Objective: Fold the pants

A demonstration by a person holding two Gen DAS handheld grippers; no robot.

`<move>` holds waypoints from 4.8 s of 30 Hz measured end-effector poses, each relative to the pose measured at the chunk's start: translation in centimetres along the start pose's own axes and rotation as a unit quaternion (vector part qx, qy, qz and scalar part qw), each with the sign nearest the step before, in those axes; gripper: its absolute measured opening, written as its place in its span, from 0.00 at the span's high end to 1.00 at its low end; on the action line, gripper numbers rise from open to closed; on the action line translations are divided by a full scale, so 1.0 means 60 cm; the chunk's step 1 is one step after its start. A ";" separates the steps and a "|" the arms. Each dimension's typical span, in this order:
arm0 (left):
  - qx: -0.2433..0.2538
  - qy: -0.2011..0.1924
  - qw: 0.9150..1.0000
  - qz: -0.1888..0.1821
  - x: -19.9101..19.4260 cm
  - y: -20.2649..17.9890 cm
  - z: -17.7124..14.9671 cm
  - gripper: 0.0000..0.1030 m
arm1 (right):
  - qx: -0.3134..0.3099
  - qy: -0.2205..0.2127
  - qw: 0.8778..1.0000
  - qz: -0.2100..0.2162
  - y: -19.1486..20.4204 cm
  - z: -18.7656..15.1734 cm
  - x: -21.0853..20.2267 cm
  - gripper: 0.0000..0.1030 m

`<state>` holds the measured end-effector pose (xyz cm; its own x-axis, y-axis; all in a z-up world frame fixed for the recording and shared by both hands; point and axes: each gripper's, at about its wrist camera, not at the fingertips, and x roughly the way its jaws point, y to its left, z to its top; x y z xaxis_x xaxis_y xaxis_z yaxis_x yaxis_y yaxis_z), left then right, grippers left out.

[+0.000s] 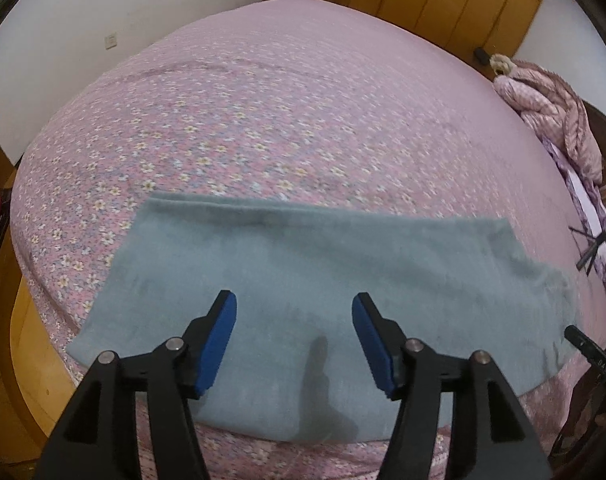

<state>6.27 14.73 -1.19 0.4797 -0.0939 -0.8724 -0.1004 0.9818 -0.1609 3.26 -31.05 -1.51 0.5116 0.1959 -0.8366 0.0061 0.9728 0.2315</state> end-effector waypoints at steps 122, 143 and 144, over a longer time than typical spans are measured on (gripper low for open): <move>-0.084 -0.036 0.996 0.022 -0.046 0.130 -0.017 0.32 | -0.249 -0.090 0.950 0.166 0.443 0.077 0.049 0.77; -0.133 -0.043 0.990 0.008 -0.059 0.228 -0.050 0.32 | -0.388 0.036 0.890 0.238 0.662 -0.024 0.175 0.78; -0.134 -0.042 0.990 0.008 -0.059 0.232 -0.051 0.32 | -0.388 0.042 0.890 0.237 0.658 -0.024 0.176 0.78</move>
<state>0.51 28.20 -1.78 0.5461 -0.0543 -0.8359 -0.3312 0.9026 -0.2750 7.64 9.60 -1.92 0.2332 0.5834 -0.7780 -0.8051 0.5645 0.1821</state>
